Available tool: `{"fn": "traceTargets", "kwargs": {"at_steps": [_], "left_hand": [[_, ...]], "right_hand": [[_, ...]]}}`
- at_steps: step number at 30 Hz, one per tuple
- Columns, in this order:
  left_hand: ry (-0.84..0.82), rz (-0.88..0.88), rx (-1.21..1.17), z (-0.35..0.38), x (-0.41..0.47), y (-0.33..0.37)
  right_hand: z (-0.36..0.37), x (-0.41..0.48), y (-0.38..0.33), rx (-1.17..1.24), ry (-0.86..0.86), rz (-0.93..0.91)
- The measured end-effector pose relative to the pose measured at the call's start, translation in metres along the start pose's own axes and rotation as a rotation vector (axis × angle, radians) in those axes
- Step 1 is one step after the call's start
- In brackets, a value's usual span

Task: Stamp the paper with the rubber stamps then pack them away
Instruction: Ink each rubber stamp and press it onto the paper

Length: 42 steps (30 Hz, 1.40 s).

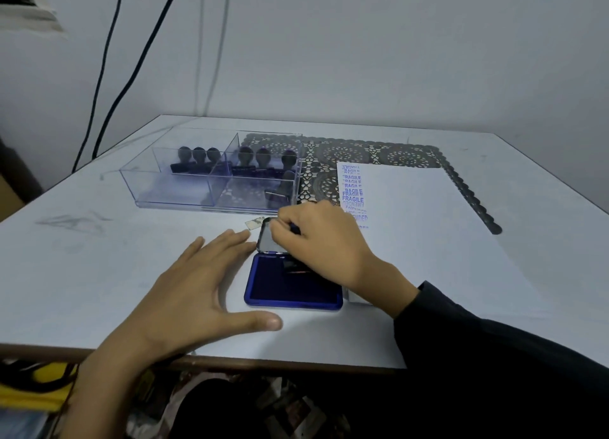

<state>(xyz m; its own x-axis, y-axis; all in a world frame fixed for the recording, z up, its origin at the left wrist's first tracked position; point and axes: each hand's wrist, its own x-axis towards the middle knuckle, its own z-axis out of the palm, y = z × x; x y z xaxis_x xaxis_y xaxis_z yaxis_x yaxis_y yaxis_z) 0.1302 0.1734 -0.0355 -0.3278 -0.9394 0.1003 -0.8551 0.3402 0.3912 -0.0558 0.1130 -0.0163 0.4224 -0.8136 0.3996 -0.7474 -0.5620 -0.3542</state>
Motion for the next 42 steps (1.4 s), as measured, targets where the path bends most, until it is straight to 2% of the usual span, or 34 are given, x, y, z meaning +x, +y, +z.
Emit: {"fn": "traceTargets", "kwargs": {"at_steps": [16,24,33,39,42], "left_hand": [[0.175,-0.068,-0.06,-0.002,-0.015,-0.03],[0.188,-0.07,-0.063,0.003,-0.015,-0.034],[0.184,-0.08,-0.083,0.002,-0.015,-0.032],[0.168,-0.098,-0.097,-0.001,-0.018,-0.028],[0.175,-0.118,-0.087,-0.001,-0.018,-0.025]], "right_hand": [[0.031,0.011,-0.03,-0.056,0.182,-0.101],[0.035,0.006,-0.034,-0.099,0.257,-0.075],[0.03,-0.008,-0.039,-0.215,0.246,-0.066],[0.029,-0.006,-0.036,-0.184,0.263,-0.079],[0.024,0.002,-0.031,-0.076,0.191,-0.047]]}}
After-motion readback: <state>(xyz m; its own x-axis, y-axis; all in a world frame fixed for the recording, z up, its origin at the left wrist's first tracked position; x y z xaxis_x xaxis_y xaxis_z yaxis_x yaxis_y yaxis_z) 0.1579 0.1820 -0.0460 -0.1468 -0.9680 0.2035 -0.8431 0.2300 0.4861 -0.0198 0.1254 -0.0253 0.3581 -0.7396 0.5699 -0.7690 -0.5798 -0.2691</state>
